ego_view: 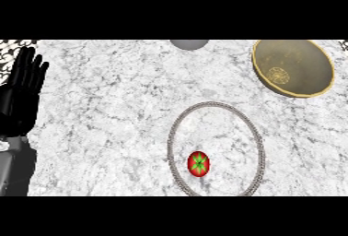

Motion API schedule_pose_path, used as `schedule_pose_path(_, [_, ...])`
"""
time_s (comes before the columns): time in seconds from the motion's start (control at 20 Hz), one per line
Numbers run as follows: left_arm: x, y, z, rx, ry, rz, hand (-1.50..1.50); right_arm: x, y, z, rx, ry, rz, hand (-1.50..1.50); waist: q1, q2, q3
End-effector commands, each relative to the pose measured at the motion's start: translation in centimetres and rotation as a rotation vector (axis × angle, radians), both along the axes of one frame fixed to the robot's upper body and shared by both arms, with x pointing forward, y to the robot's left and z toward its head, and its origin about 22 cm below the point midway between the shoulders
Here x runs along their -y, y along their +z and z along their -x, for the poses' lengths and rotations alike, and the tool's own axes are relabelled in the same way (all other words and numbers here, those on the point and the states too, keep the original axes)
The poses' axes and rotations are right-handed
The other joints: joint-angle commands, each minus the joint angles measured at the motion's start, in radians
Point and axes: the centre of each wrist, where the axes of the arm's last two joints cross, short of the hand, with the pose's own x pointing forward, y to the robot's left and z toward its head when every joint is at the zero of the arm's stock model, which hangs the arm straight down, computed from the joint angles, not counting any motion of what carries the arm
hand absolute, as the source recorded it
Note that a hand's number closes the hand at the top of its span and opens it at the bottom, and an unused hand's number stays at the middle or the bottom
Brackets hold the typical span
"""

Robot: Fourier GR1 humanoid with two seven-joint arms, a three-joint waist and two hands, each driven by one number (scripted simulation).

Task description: Pick the lemon from the placemat and place it in the bowl

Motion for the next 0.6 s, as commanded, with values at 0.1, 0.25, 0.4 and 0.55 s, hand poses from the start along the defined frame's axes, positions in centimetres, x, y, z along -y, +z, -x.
schedule_pose_path(0.1, [0.7, 0.5, -0.5, -0.004, -0.013, 0.003, 0.00, 0.8, 2.8, 0.5, 0.130, 0.152, -0.186, 1.50, 0.018, -0.008, -0.002])
schedule_pose_path(0.25, [0.8, -0.9, -0.2, -0.018, -0.030, 0.004, 0.00, 0.4, 3.3, -0.3, 0.119, 0.225, -0.317, 1.50, 0.018, -0.012, -0.008])
schedule_pose_path(0.4, [1.6, -0.6, -0.4, -0.017, -0.029, 0.000, 0.00, 0.0, 3.6, -0.9, 0.092, 0.255, -0.357, 1.50, 0.021, -0.013, -0.007])
schedule_pose_path(0.55, [0.1, -0.7, -0.4, -0.027, -0.026, -0.007, 0.00, -0.6, 6.4, -1.3, 0.062, 0.277, -0.383, 1.50, 0.026, -0.015, -0.012])
